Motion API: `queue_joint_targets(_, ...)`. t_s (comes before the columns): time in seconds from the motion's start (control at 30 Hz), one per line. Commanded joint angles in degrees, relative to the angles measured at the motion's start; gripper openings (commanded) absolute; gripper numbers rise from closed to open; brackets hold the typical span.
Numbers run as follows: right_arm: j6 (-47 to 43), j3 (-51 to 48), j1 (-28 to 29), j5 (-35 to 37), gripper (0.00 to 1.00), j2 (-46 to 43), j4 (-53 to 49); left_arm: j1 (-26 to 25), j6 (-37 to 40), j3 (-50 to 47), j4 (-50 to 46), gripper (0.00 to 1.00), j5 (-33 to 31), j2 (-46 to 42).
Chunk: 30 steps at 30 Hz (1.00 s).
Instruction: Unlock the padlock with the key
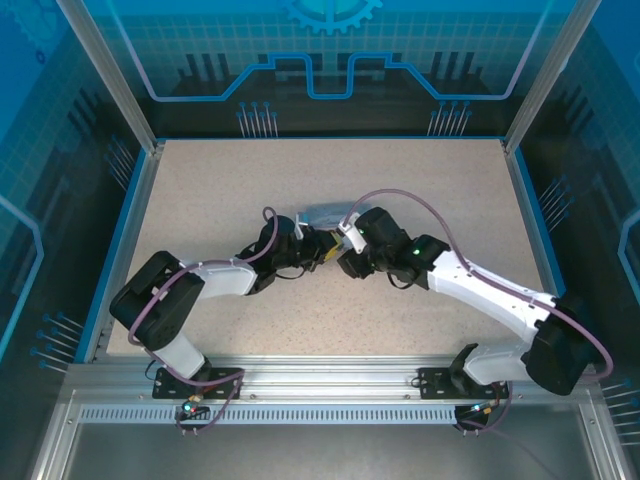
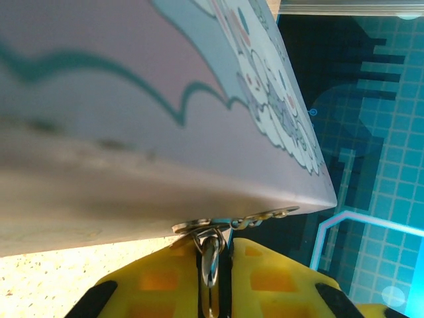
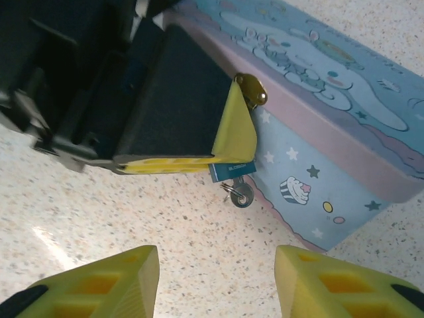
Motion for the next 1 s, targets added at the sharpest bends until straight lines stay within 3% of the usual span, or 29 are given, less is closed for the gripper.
queue_joint_targets(0.0,-3.80,1.83,0.87,2.93,0.50,2.25,0.24,0.55,1.49,2.20,-2.13,0.00,2.77,-2.09)
queue_joint_targets(0.97,-5.19,2.18,-1.60,1.97,0.49,10.66,5.98,1.02,1.46,3.52,-2.51,0.00,4.65,-1.85)
